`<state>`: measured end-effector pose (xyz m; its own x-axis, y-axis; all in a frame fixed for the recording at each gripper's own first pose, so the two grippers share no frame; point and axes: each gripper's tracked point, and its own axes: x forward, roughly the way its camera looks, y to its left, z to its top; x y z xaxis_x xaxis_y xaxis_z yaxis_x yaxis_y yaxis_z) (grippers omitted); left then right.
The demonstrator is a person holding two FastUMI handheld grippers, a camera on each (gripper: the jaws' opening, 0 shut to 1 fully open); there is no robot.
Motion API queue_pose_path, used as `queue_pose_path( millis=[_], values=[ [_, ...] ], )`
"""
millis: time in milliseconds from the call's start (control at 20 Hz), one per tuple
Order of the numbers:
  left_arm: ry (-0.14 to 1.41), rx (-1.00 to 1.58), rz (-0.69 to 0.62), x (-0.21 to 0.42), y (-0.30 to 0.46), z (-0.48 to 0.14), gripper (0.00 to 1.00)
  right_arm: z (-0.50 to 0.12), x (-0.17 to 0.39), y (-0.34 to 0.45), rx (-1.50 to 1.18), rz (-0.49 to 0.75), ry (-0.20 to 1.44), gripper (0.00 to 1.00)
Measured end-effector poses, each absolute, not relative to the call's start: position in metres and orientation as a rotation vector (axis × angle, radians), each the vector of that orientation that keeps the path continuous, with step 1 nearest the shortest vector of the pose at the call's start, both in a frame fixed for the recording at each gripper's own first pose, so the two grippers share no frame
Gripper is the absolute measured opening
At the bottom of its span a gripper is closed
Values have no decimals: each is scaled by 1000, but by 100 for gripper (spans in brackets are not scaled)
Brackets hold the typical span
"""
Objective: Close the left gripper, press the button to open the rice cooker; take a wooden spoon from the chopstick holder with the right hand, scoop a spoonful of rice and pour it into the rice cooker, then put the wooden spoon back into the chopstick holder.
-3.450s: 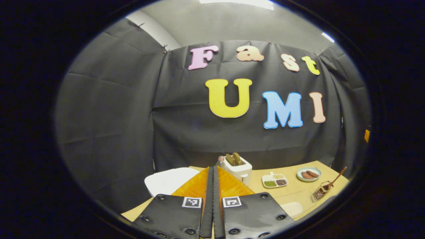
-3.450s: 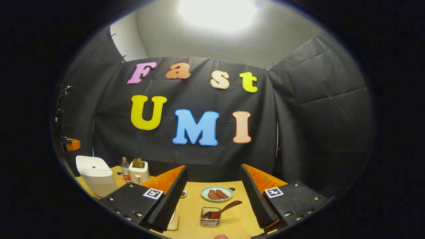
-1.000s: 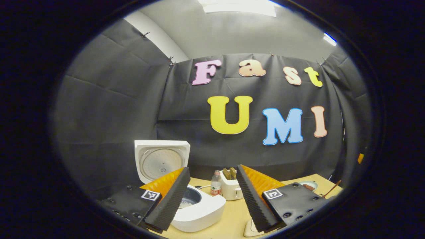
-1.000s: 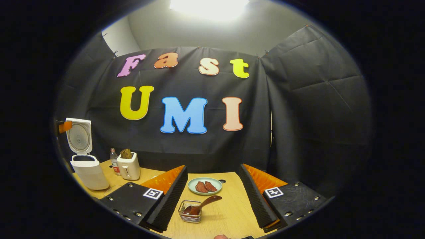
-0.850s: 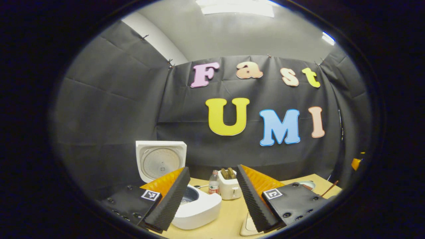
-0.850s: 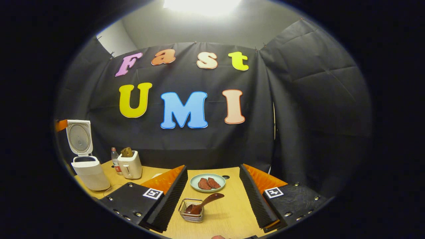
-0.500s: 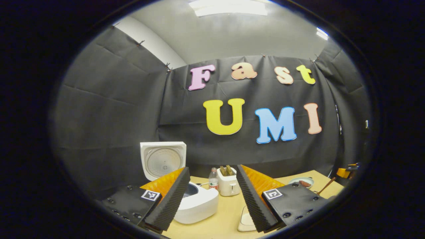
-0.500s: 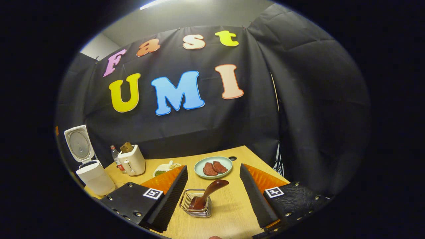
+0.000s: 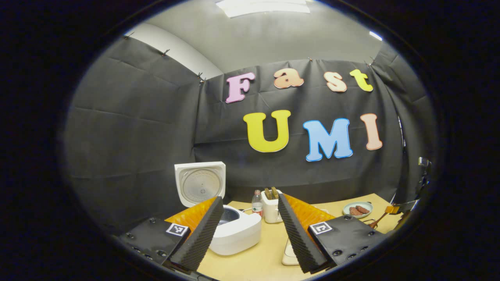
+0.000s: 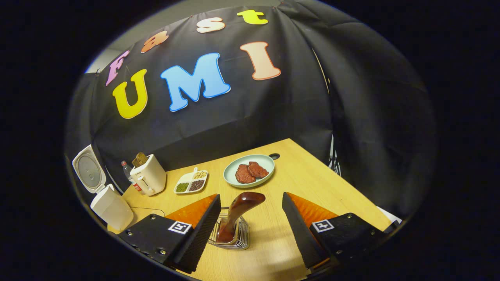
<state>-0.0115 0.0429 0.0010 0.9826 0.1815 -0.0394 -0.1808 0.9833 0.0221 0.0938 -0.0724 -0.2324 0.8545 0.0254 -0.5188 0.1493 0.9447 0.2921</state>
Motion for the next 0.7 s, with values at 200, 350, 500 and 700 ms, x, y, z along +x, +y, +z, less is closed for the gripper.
queue_pose_path(
  millis=[200, 350, 500, 700],
  values=[
    [61, 5, 205, -20, 43, -4, 97, -250, 101, -54, 421, -14, 622, 88],
    [71, -20, 218, -26, 43, -9, 97, -263, 104, -42, 461, 12, 669, 67],
    [74, -33, 218, -31, 39, -13, 99, -259, 88, -30, 465, 68, 695, 23],
    [79, -44, 202, -32, 36, -23, 99, -255, 97, -29, 336, 118, 669, 11]
  ],
)
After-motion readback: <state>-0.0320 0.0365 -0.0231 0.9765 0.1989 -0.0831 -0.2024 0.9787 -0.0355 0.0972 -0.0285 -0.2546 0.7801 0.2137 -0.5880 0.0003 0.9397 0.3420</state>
